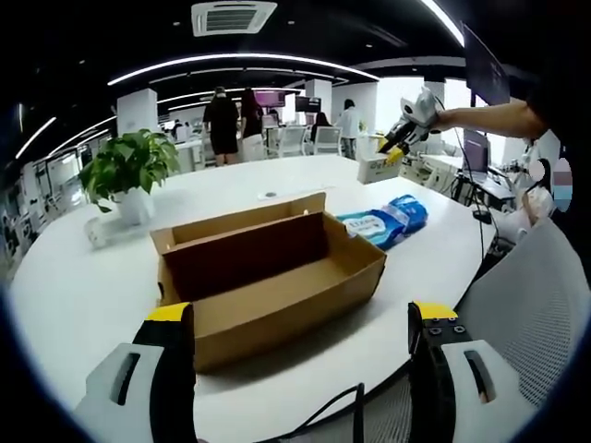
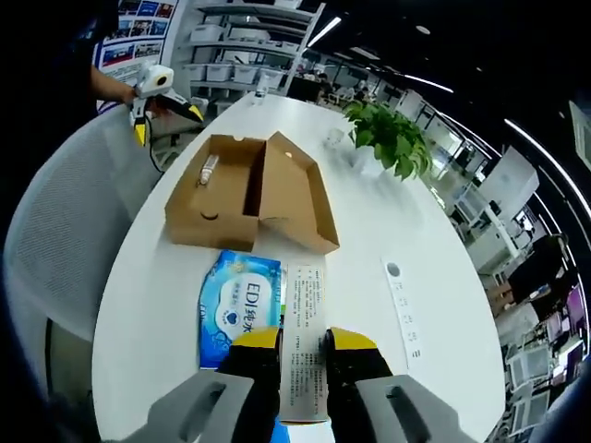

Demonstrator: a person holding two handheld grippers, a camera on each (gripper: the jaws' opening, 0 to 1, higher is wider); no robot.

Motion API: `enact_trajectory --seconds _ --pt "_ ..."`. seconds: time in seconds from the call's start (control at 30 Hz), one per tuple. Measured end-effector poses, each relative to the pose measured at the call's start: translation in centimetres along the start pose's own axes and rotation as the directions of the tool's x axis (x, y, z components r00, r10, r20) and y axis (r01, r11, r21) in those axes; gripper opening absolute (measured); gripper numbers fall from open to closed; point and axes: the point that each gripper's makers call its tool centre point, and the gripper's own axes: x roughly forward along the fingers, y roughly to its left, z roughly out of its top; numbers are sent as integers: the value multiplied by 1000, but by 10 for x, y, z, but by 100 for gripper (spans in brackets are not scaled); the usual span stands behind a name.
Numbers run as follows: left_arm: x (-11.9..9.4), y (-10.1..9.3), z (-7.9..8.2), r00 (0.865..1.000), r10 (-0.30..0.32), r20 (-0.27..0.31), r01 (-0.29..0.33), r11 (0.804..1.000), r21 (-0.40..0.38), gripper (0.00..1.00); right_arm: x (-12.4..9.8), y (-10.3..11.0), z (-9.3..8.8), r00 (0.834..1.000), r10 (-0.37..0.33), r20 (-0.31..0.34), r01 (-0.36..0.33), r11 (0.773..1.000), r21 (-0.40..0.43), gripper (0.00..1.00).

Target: Operate the shoe box by opening the lid, removing the specified soft item, and placing it in the target area until the item is outside and the box remains undamaged.

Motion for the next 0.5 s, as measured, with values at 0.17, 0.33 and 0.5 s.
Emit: enact_trajectory --seconds 0.17,0.33,0.5 --pt "0 1 -4 1000 1 -20 -1 1000 12 99 6 -2 -19 1000 9 -26 -9 1000 -5 14" --pt "1 3 -9 999 6 -42 -5 1000 18 99 10 -7 -35 999 8 -38 -7 1000 13 14" --pt "1 2 -10 999 3 -48 -2 1000 21 99 13 -8 -49 998 6 -57 -5 1000 14 14"
